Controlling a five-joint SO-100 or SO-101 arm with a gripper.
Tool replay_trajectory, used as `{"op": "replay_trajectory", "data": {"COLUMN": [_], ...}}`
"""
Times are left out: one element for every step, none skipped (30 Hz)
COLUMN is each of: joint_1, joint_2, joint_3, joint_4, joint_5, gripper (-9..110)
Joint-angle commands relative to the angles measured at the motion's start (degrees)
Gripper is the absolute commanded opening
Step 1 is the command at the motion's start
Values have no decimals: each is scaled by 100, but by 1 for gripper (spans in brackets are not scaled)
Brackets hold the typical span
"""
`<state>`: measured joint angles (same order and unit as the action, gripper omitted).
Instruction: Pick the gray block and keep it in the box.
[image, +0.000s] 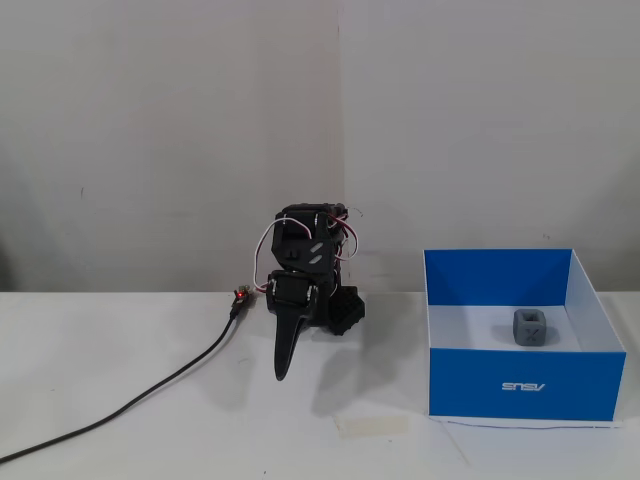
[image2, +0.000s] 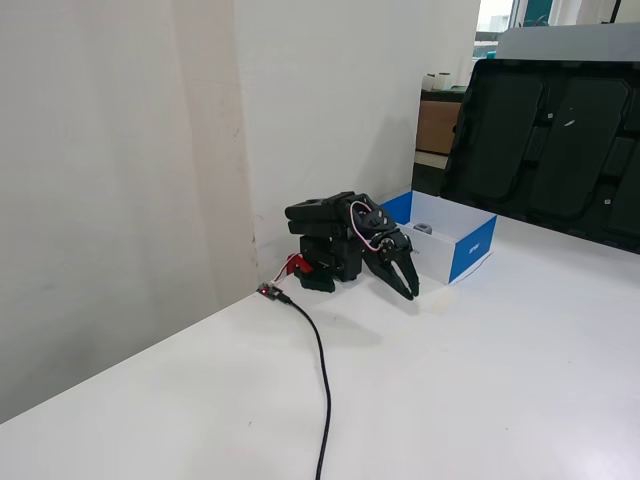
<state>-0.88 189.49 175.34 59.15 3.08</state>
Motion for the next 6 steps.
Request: {"op": "replay_trajectory", "data": {"joint_1": [-9, -9, -9, -9, -9, -9], "joint_2": [694, 694, 694, 694, 694, 694], "joint_3": [62, 62, 62, 62, 62, 62], "joint_4": [-132, -132, -132, -132, -132, -132], "joint_5": [79, 79, 79, 79, 79, 79], "gripper": [0, 0, 0, 0, 0, 0]}}
